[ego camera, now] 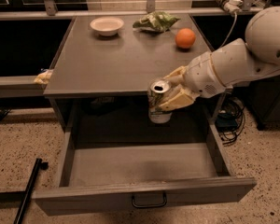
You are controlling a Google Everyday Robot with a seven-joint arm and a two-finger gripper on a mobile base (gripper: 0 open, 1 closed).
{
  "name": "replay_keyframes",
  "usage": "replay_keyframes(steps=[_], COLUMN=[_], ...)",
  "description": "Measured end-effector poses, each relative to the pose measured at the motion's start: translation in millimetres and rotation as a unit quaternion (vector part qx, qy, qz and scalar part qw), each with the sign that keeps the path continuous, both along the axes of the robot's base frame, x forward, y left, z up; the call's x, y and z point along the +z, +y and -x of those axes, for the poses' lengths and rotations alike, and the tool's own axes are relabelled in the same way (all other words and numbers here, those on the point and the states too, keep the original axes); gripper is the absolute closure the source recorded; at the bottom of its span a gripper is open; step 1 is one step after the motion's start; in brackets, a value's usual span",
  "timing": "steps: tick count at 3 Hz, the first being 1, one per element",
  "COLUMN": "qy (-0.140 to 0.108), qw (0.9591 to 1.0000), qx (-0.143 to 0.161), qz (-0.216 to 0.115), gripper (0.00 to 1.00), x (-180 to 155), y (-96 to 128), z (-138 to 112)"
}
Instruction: Pick 7up can from top drawer and place on counter
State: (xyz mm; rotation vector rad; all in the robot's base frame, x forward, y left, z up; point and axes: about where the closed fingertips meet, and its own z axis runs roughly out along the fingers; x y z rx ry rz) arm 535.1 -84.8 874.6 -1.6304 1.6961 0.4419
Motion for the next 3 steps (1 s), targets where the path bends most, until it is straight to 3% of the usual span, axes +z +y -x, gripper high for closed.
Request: replay_keyframes(steps=[1, 2, 3], qy=[0.001, 0.001, 0.01], qw=[1.0, 0.9999, 0.9994], qx=[0.0, -0.014, -0.033], qz=[0.0, 0.0, 0.007], gripper=[1.0, 1.0, 1.0], x=[-2, 3, 16], y=[0, -2, -4], z=[0, -16, -48])
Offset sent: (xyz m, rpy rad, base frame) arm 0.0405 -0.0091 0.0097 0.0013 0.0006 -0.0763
